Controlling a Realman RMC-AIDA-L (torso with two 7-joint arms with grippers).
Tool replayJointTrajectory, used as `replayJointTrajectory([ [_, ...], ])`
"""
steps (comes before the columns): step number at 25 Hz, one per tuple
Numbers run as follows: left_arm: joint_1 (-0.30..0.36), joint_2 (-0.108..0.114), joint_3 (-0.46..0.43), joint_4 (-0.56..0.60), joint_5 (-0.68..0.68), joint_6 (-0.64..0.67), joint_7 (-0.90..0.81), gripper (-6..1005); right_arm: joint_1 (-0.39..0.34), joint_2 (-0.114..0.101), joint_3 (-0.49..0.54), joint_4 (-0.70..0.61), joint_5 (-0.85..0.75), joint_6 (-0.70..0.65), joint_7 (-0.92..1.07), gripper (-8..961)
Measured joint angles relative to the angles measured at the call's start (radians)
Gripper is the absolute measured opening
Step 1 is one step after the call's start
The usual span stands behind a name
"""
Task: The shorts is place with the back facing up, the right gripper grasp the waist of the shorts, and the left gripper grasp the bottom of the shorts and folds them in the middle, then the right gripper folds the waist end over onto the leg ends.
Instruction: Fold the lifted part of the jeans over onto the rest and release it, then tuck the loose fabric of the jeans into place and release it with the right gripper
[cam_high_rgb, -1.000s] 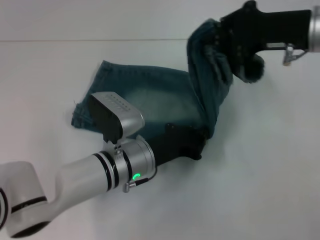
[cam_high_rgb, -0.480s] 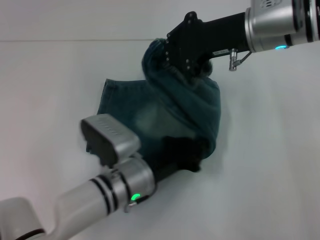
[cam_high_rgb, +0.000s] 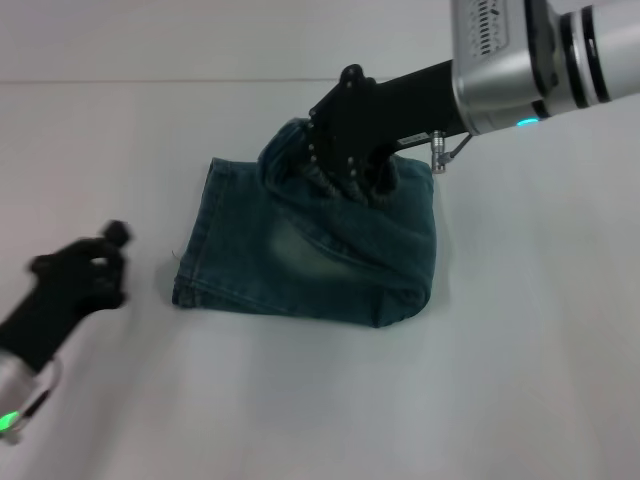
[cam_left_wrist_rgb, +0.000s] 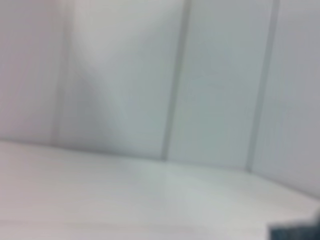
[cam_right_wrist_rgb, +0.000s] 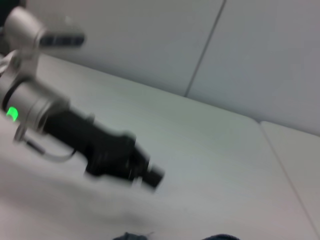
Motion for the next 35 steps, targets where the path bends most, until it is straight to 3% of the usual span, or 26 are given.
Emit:
replayJointTrajectory([
  [7,0.105,0.001,-0.127,0.155,-0.001,0.222,-0.143,32,0.086,0.009,-0.111,0.123,0.005,0.029,-0.008,34],
  [14,0.134,-0.001,-0.139,0.169,-0.001,0.260,-0.160,32,0.107,0.019,-0.417,0.145,0.028,0.251,0.083,74],
  [18,0.137,-0.002,-0.139,0.166,-0.001,0.253,-0.161,32,0.109,0.019,-0.474,0.137,0.039,0.270,0.101,97],
  [25,0.132,-0.003,-0.134,0.159,0.006,0.247,-0.161,31,0.097,0.014,-0.483,0.106,0.047,0.224,0.123,400],
  [35,0.126,-0.002,-0.128,0.153,0.012,0.250,-0.159,32,-0.013,0.001,-0.475,-0.132,0.000,0.133,0.264,806],
])
